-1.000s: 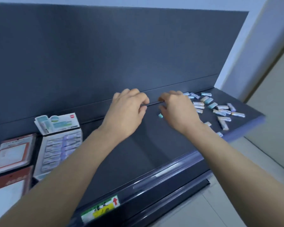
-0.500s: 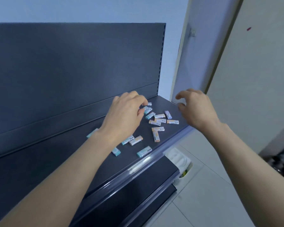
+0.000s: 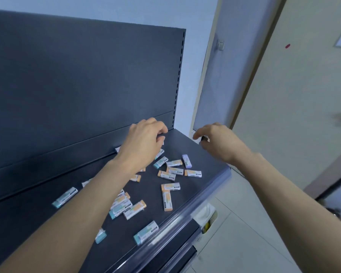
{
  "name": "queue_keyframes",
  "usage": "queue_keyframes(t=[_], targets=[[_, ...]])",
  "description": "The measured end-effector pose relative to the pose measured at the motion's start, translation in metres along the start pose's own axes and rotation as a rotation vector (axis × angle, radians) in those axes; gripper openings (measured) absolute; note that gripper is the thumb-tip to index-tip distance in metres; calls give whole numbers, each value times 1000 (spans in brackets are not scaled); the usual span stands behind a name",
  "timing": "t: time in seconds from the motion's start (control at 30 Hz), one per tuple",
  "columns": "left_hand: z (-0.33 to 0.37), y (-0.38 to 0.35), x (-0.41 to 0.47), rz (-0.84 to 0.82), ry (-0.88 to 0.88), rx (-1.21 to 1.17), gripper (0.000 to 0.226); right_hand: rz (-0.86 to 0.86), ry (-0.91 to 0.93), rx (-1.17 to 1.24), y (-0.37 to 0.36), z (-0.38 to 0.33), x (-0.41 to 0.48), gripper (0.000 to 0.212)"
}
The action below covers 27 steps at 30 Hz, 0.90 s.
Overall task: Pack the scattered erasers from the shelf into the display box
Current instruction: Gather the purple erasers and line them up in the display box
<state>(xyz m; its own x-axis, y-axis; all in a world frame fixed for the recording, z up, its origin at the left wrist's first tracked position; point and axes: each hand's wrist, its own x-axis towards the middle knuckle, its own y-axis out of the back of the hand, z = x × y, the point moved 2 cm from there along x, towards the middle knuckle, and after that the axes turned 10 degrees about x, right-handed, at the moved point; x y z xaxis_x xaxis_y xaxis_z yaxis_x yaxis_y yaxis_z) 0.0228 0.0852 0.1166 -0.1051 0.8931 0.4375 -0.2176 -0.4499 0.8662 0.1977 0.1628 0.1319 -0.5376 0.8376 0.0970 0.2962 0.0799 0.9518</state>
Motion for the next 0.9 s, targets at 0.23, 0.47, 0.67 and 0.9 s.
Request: queue_keyframes(t=[0.23,0.47,0.67,0.9], targets=[[-28,-35,33,-82,93,25,18,-231,-166,-50,-48,21,50,25],[-50,-69,44,-120,237,88,14,-381,-229,-56,-98,46,93,39],[-67,-95,53,-182,382,141,12,-478,-120,-114,-102,55,117,38],[-95,-109,50,-268,568,285,21,-535,61,-142,-108,60,146,43]])
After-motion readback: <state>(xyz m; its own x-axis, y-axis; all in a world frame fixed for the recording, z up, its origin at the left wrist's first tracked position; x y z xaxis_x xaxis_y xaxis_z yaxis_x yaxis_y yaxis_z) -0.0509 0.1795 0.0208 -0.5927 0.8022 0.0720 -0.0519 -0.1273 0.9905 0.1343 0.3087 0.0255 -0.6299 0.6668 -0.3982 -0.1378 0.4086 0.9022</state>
